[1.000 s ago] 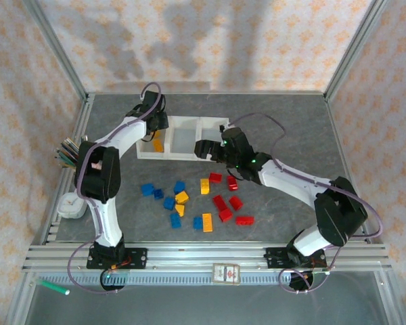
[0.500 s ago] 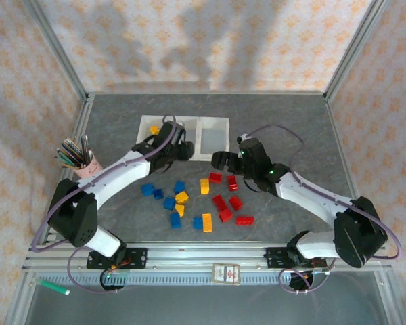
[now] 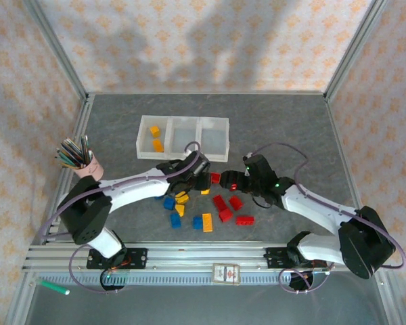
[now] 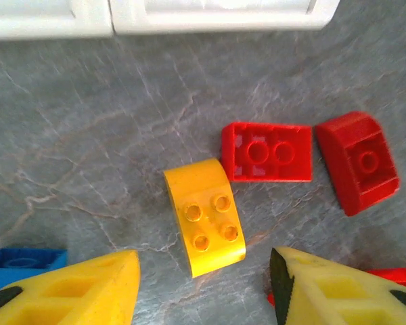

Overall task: Sort the legos into containers by color
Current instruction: Pick up the lego from the center of the table.

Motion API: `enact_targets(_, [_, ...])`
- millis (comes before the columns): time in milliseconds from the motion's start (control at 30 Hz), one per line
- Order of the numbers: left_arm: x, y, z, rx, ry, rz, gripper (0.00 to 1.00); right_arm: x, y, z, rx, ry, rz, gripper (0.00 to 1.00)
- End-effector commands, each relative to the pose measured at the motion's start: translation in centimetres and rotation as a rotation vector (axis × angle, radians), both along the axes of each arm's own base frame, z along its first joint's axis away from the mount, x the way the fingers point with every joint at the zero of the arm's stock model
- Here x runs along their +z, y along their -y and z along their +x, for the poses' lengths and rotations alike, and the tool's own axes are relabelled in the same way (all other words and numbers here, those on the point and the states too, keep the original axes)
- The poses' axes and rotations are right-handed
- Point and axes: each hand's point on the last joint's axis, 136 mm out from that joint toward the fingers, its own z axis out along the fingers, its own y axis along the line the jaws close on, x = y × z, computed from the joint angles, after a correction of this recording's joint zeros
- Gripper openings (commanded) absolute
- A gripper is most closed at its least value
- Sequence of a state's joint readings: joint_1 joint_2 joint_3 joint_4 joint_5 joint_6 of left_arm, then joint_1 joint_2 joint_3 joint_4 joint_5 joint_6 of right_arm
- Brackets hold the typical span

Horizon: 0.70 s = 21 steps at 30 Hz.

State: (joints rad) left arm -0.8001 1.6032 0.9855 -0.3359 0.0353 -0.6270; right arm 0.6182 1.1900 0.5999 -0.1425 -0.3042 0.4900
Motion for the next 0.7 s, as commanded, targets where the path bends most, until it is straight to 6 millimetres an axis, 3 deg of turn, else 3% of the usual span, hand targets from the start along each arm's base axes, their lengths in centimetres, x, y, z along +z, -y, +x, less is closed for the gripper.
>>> enact_targets(0, [-0.8,0.8,0.3,0.019,-0.012,0.025,0.57,0.6,0.4,0.1,-0.022,0.022,0.02,1.0])
enact_targets(300, [-3.4,2.7,0.5,-0.014,-0.05,0.042,0.6,0.2,0.6,0.2,-0.024,0.025,0.013,1.0])
enact_targets(667, [-5.0,0.9,1.2,0.042,-0.024,0.131,0.53,0.7,0.3,0.4,-0.009,0.037,0.023,1.0])
